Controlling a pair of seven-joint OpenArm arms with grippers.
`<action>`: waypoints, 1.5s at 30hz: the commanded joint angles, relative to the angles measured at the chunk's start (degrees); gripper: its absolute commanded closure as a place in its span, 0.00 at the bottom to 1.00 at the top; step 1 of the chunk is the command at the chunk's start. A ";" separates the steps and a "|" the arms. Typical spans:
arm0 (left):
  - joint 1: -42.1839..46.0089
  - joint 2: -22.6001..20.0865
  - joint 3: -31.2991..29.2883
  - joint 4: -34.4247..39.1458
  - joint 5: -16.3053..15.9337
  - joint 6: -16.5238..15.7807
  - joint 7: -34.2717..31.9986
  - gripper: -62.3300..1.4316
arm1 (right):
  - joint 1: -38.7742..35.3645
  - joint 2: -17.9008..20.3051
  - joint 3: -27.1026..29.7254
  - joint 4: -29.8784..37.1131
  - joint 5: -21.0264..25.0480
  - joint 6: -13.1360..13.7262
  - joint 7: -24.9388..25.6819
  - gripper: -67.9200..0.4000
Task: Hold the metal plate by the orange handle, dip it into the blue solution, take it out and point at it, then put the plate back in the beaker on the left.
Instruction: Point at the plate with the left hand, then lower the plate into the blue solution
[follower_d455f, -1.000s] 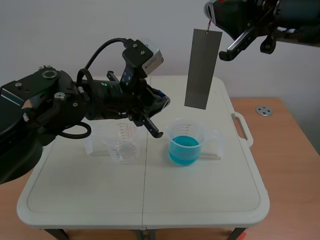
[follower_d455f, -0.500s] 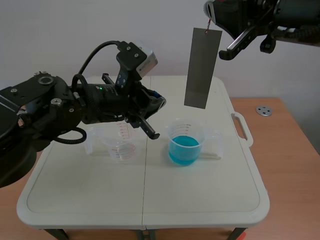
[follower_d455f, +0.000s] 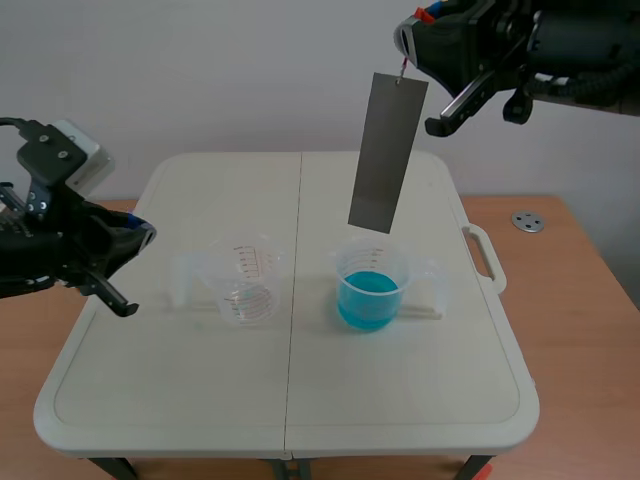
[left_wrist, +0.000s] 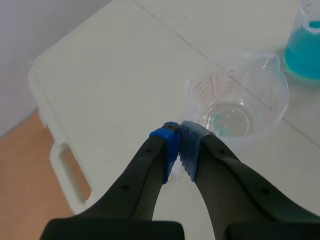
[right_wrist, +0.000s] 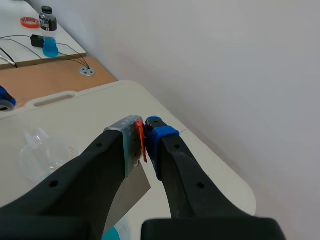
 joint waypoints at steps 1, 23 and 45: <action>3.19 -1.46 -2.80 2.43 -0.76 0.39 -0.70 0.95 | 1.03 0.28 0.11 -0.57 0.81 0.31 1.57 0.97; 54.66 0.68 -29.33 6.12 -0.92 2.69 -12.70 0.95 | 1.33 -0.22 -3.34 -9.31 -0.52 0.31 6.64 0.98; 57.94 13.11 -17.51 -1.42 5.62 -0.74 -12.15 0.95 | 1.33 -0.35 -8.04 -21.05 -4.87 0.31 14.16 0.98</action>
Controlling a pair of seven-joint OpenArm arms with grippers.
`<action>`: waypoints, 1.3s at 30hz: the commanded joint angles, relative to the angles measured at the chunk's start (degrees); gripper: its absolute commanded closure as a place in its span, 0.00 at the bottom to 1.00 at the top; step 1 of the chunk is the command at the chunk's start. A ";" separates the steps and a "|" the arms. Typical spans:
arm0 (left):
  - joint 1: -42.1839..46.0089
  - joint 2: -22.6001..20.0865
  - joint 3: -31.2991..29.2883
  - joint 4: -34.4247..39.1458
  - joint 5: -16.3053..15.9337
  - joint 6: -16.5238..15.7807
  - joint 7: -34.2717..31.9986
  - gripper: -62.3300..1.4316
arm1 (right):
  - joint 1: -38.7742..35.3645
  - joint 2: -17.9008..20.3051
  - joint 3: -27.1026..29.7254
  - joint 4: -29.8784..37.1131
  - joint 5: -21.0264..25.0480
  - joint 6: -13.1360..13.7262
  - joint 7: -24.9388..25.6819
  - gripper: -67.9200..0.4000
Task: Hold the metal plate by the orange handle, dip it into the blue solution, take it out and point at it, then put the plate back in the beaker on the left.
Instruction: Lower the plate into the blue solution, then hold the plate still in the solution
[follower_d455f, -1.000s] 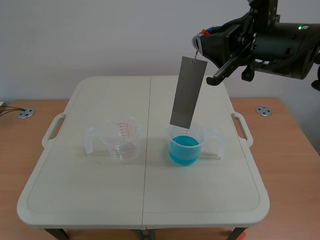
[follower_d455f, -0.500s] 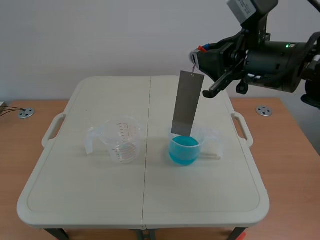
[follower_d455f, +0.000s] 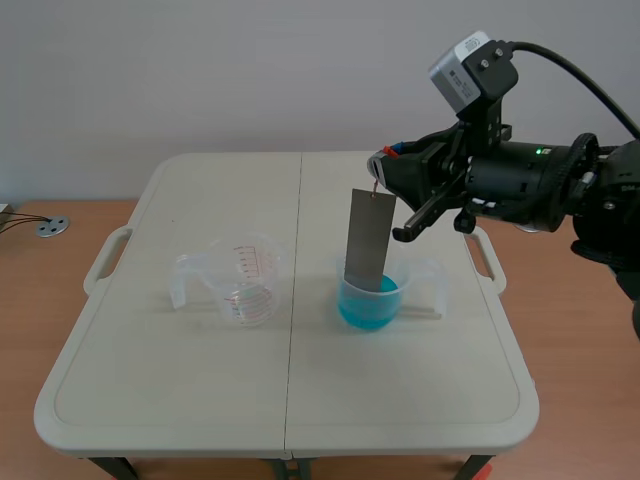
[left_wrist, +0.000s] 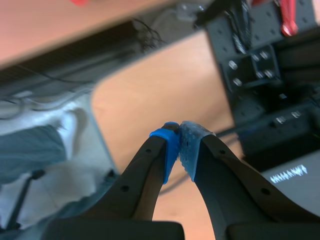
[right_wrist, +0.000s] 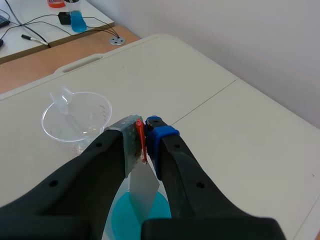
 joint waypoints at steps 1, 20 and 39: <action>0.26 -0.33 0.28 -0.31 -0.28 -0.09 -0.50 0.95 | 1.33 -0.15 -0.33 -0.37 0.15 0.44 2.10 0.98; -0.07 -0.35 1.73 -1.90 -0.35 -0.07 -0.33 0.95 | 1.33 -0.13 -2.93 -7.13 -8.37 0.44 8.85 0.98; -0.07 -0.35 1.73 -1.90 -0.35 -0.07 -0.33 0.95 | 1.33 -0.15 -2.93 -7.15 -8.39 0.44 8.90 0.98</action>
